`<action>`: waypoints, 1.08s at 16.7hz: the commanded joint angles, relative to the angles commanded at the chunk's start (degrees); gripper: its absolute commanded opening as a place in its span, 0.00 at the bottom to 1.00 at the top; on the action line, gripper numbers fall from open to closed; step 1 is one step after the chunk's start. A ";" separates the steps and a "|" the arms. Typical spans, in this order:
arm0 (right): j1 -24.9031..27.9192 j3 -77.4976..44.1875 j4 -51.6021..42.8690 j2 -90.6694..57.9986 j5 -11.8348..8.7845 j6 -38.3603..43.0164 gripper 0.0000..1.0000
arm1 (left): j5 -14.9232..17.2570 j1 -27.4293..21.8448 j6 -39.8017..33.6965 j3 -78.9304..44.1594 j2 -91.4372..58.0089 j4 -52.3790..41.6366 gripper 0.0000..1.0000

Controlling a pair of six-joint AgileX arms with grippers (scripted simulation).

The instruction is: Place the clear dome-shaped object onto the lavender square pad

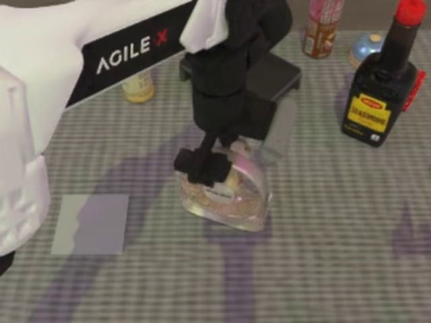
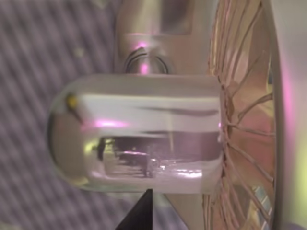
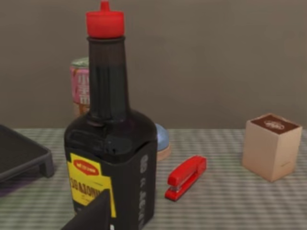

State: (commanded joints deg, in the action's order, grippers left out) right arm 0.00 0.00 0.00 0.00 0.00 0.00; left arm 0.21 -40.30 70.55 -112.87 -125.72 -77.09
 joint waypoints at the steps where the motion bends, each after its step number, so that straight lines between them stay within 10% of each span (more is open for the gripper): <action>1: 0.00 0.00 0.00 0.00 0.00 0.00 1.00 | 0.00 0.00 0.00 0.00 0.00 0.00 0.47; 7: 0.00 0.00 0.00 0.00 0.00 0.00 1.00 | 0.00 0.00 0.00 0.00 0.00 0.00 0.02; 18: 0.00 0.00 0.00 0.00 0.00 0.00 1.00 | -0.06 0.14 0.12 -1.06 0.04 -0.93 0.00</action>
State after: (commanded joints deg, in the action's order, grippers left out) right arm 0.00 0.00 0.00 0.00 0.00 0.00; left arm 0.15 -40.16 70.67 -113.93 -125.68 -78.02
